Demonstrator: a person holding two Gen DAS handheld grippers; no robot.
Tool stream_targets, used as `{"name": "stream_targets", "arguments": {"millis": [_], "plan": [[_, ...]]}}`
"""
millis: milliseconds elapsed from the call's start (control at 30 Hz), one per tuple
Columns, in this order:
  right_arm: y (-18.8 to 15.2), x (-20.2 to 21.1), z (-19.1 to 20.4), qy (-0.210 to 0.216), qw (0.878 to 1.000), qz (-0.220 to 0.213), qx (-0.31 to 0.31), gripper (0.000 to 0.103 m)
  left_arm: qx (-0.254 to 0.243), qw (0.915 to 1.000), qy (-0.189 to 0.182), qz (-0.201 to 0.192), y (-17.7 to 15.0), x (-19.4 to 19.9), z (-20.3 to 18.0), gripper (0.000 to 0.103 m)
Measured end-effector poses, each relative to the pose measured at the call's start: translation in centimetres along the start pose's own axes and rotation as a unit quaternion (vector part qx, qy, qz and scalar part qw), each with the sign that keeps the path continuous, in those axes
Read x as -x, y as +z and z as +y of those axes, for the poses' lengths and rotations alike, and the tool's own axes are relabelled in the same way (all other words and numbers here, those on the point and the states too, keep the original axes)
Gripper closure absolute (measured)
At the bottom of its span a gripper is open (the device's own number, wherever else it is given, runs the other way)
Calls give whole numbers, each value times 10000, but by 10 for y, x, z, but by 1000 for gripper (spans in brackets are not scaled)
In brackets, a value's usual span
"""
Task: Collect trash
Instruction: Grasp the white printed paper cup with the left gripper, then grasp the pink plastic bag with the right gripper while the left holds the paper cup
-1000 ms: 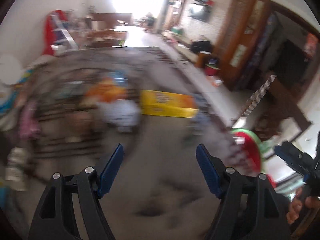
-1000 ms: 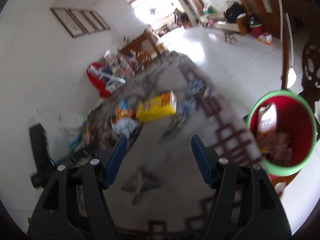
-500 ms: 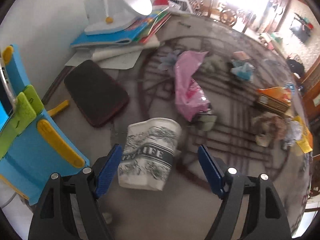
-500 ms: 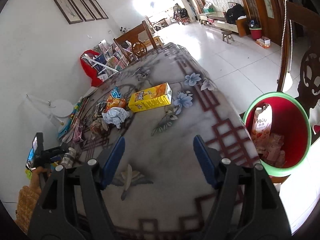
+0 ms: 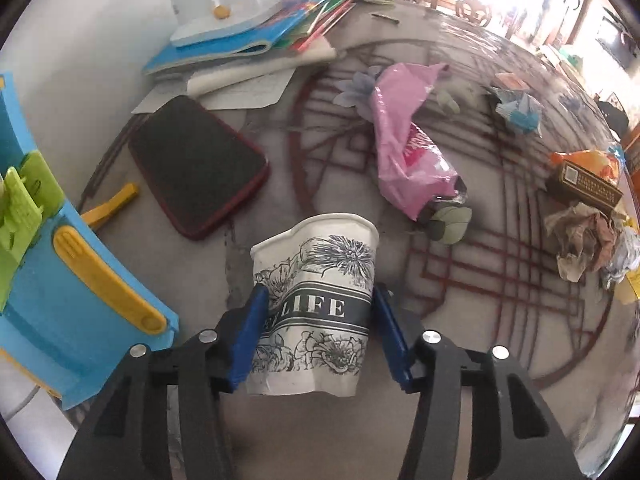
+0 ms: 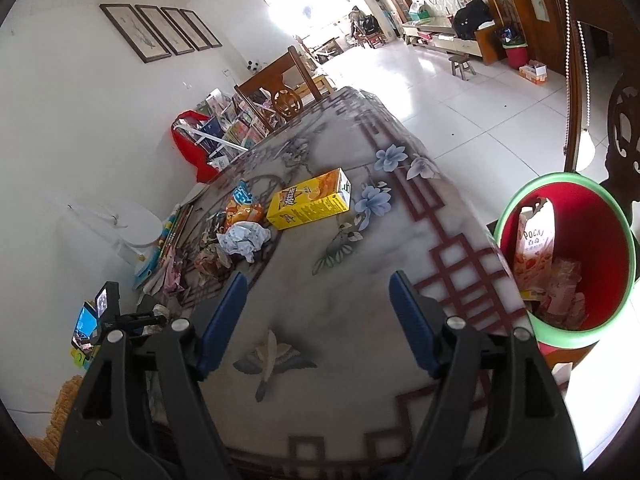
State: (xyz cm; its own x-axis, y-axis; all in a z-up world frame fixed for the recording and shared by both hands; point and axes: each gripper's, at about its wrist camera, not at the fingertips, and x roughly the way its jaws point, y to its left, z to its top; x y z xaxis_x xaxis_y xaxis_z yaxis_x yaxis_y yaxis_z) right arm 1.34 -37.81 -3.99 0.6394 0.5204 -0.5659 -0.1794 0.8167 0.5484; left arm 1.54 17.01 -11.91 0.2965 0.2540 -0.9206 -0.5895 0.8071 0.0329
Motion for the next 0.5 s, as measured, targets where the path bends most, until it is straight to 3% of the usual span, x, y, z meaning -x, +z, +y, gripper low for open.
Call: {"name": "stream_targets", "arguments": {"millis": [133, 267, 500], "plan": [[0, 0, 0, -32, 10000, 32, 37, 31, 83, 9995, -273, -121, -2, 8, -2, 61], [0, -5, 3, -160, 9997, 139, 117, 31, 187, 9946, -951, -371, -23, 33, -8, 61], [-1, -29, 17, -758, 9931, 661, 596, 31, -164, 9833, -1557, -927, -61, 67, -32, 61]]}}
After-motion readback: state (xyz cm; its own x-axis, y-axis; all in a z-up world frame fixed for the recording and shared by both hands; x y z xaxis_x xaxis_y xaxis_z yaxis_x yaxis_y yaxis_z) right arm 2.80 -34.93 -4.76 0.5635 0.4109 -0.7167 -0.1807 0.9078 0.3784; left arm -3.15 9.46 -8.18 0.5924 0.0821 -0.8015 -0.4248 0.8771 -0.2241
